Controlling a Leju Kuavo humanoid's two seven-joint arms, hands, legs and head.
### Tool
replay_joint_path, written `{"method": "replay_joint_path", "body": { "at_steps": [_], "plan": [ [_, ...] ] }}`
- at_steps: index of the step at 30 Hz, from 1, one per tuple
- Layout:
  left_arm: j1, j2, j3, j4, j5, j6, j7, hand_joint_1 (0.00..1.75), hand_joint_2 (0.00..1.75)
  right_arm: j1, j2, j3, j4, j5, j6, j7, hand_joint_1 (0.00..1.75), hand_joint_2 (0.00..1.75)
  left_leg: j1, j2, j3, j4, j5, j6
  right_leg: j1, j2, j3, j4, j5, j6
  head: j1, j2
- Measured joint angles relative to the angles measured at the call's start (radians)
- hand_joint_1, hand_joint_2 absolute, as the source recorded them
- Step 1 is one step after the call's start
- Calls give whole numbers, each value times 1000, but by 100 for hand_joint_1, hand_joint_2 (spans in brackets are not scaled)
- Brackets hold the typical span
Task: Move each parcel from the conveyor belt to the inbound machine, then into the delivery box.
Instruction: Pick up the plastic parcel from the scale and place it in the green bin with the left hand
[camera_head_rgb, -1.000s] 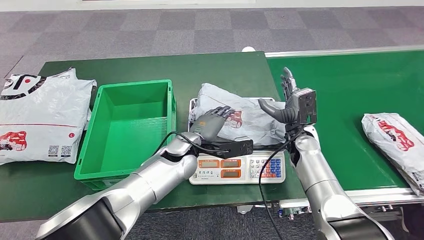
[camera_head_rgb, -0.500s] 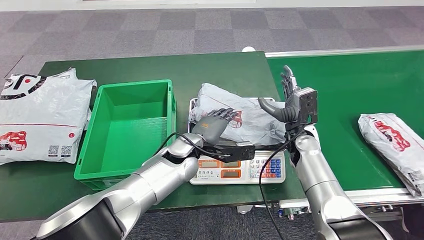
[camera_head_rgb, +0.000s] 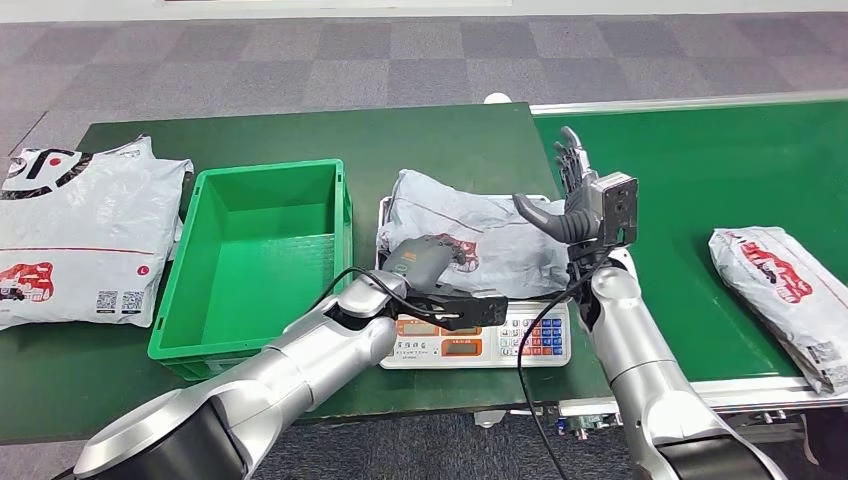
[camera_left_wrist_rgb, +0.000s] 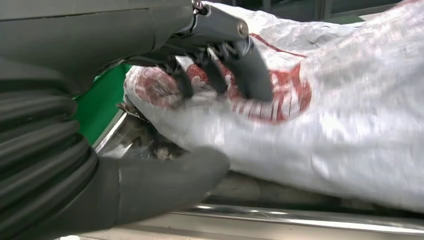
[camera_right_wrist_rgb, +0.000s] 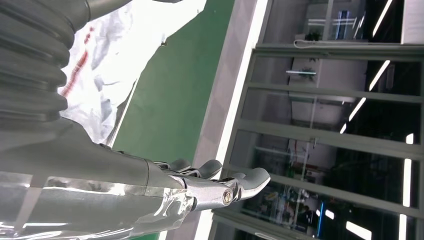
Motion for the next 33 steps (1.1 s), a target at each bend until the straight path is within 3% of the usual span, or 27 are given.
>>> {"method": "replay_joint_path", "body": {
  "at_steps": [26,27,30,31,33],
  "plan": [
    [-14,6,9,67,67,84,-79,175,175,9,-5,4,-37,-27,15,-11,0,175,0,0,0,0,0,0,0,0,0,0,0,0,0,0],
    [-18,7,9,69,66,93,-84,144,175,8,-5,4,-37,-28,15,-11,0,175,0,0,0,0,0,0,0,0,0,0,0,0,0,0],
    [-27,7,13,73,63,113,-95,13,175,8,-4,4,-37,-23,5,-8,0,175,0,0,0,0,0,0,0,0,0,0,0,0,0,0],
    [-29,7,19,72,69,117,-99,0,175,9,-3,4,-38,-19,-2,-6,0,175,0,0,0,0,0,0,0,0,0,0,0,0,0,0],
    [-31,7,34,69,88,121,-104,0,175,10,0,4,-42,-13,-12,-1,0,175,0,0,0,0,0,0,0,0,0,0,0,0,0,0]
  ]
}}
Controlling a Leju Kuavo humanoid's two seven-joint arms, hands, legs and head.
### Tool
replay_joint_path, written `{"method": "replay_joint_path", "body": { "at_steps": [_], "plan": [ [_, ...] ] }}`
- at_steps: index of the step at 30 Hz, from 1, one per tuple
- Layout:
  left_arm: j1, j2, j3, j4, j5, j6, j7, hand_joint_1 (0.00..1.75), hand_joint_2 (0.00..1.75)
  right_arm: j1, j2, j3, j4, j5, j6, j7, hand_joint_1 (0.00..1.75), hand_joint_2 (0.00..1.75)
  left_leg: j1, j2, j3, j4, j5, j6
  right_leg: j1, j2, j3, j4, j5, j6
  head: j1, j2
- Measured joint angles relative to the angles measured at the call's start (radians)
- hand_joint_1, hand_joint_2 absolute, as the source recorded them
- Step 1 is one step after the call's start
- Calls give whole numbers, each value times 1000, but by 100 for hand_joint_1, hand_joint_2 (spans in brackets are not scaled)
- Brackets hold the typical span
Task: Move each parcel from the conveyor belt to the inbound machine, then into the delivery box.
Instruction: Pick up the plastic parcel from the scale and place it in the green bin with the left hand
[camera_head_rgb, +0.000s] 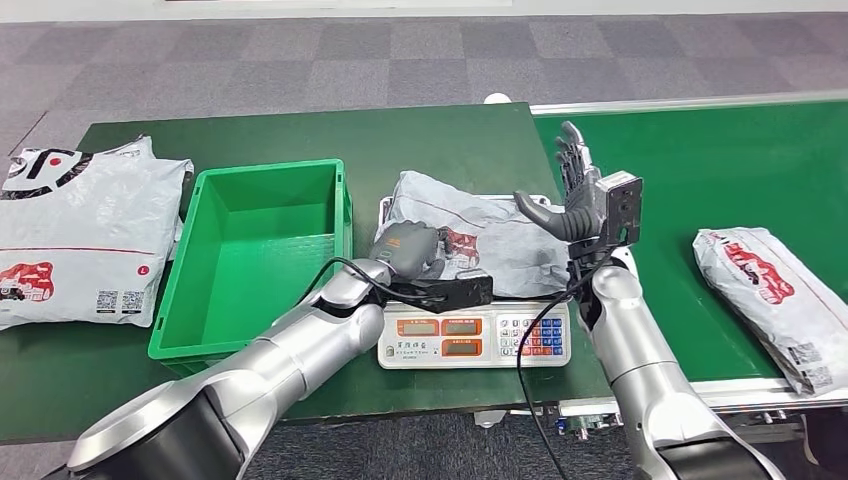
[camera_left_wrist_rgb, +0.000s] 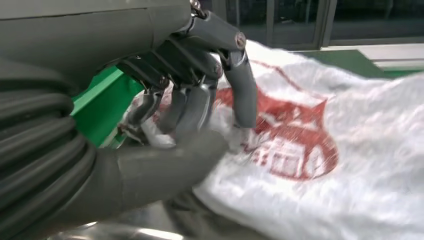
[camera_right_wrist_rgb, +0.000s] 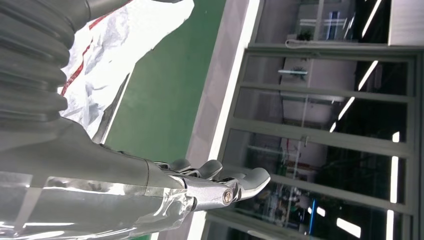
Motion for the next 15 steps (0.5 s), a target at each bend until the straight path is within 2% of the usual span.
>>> {"method": "replay_joint_path", "body": {
  "at_steps": [15],
  "plan": [
    [-3,-1,28,-10,13,0,-2,0,175,5,2,0,-12,3,-5,4,0,175,0,0,0,0,0,0,0,0,0,0,0,0,0,0]
  ]
}}
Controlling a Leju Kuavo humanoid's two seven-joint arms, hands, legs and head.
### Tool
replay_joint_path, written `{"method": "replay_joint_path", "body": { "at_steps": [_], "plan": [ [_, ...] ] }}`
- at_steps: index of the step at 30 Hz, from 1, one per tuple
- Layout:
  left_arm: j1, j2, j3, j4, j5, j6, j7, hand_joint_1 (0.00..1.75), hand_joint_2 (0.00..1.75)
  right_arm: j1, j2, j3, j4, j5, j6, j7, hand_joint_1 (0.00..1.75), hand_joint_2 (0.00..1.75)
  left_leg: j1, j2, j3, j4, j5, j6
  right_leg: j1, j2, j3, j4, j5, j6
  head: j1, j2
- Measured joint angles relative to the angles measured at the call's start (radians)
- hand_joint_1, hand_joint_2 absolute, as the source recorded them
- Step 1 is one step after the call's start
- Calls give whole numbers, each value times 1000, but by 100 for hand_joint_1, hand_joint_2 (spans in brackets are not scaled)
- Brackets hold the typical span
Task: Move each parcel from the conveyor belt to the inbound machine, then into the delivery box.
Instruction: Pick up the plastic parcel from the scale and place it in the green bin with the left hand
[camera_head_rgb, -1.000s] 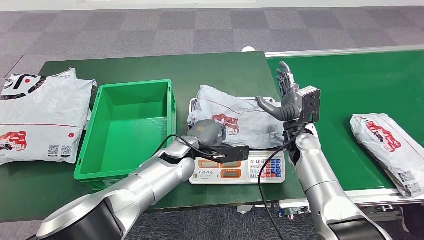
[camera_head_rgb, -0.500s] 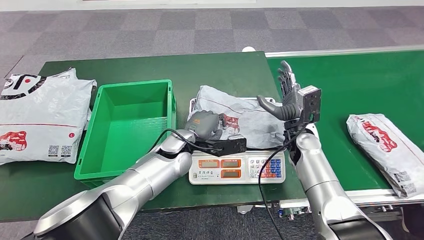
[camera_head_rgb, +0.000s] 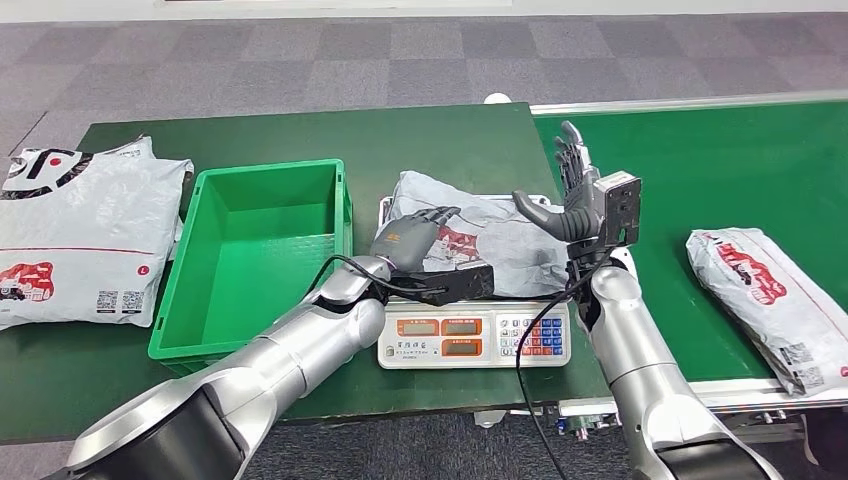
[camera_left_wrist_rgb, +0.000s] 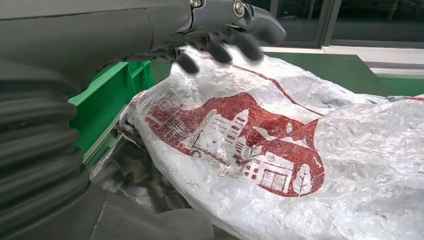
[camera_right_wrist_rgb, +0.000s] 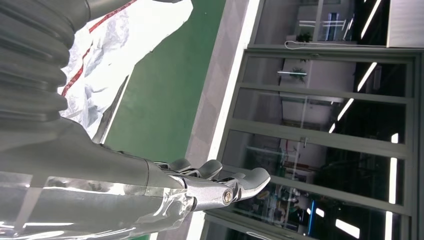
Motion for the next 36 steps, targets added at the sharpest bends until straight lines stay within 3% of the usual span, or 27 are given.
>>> {"method": "replay_joint_path", "body": {
  "at_steps": [11,19,36],
  "plan": [
    [-1,0,14,-2,18,6,-15,0,175,3,1,0,-4,4,0,3,0,175,0,0,0,0,0,0,0,0,0,0,0,0,0,0],
    [5,0,43,-22,85,130,-52,0,175,32,0,0,-33,12,-3,22,0,175,0,0,0,0,0,0,0,0,0,0,0,0,0,0],
    [16,-2,40,-33,74,125,-20,0,175,59,1,0,-52,11,-9,24,0,175,0,0,0,0,0,0,0,0,0,0,0,0,0,0]
  ]
}}
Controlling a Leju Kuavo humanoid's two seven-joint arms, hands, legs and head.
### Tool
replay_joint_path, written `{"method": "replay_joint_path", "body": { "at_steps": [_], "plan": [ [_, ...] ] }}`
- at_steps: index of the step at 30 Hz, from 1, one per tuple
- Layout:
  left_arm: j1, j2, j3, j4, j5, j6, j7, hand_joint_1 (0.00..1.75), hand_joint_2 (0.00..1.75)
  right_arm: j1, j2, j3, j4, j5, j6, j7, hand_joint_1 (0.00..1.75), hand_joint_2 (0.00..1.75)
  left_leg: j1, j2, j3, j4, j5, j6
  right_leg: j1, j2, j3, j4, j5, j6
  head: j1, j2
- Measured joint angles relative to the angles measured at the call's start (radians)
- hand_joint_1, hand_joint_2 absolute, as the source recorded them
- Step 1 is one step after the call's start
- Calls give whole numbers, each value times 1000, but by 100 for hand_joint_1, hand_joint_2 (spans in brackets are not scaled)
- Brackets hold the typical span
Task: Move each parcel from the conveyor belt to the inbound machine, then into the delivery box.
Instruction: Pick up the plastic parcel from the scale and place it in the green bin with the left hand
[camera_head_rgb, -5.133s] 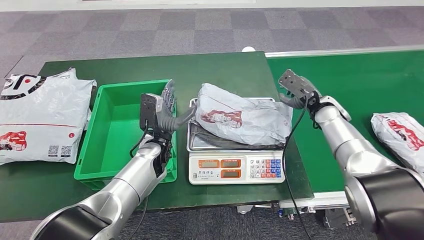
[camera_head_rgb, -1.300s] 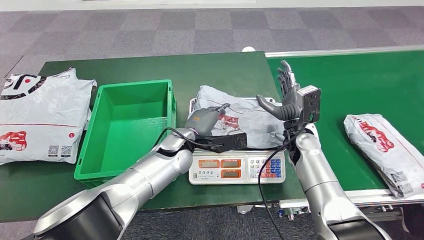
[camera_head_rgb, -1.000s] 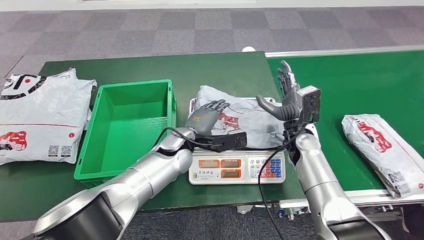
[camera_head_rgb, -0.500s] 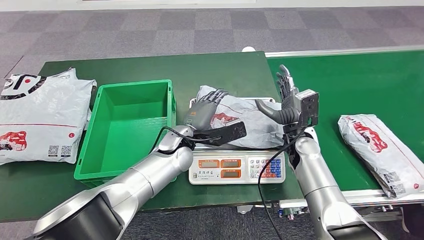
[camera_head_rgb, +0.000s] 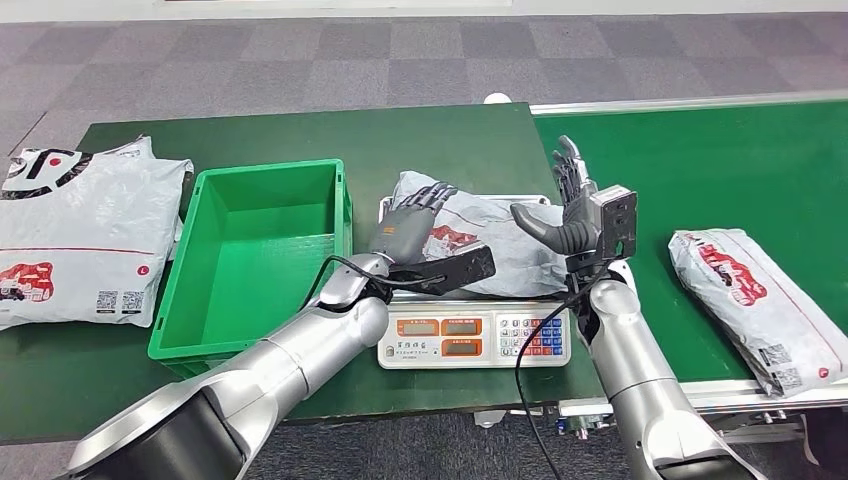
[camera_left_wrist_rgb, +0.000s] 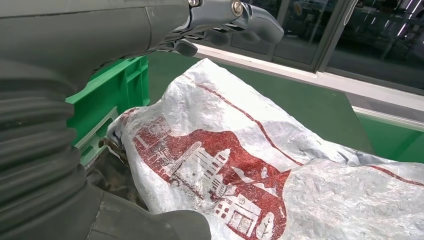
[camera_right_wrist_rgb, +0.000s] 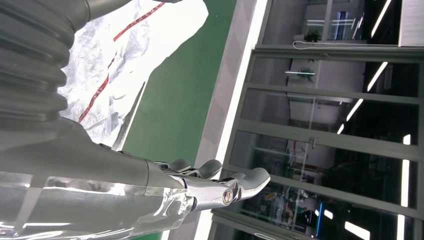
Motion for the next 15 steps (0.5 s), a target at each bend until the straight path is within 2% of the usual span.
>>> {"method": "replay_joint_path", "body": {
  "at_steps": [7,12,15],
  "plan": [
    [1,0,0,0,-7,8,14,0,175,1,0,0,0,-1,3,3,0,175,0,0,0,0,0,0,0,0,0,0,0,0,0,0],
    [16,-1,-10,2,-40,111,105,0,175,-8,3,25,9,-22,9,7,0,175,0,0,0,0,0,0,0,0,0,0,0,0,0,0],
    [25,-1,-23,5,-47,68,125,0,175,-21,5,48,23,-38,6,0,0,175,0,0,0,0,0,0,0,0,0,0,0,0,0,0]
  ]
}}
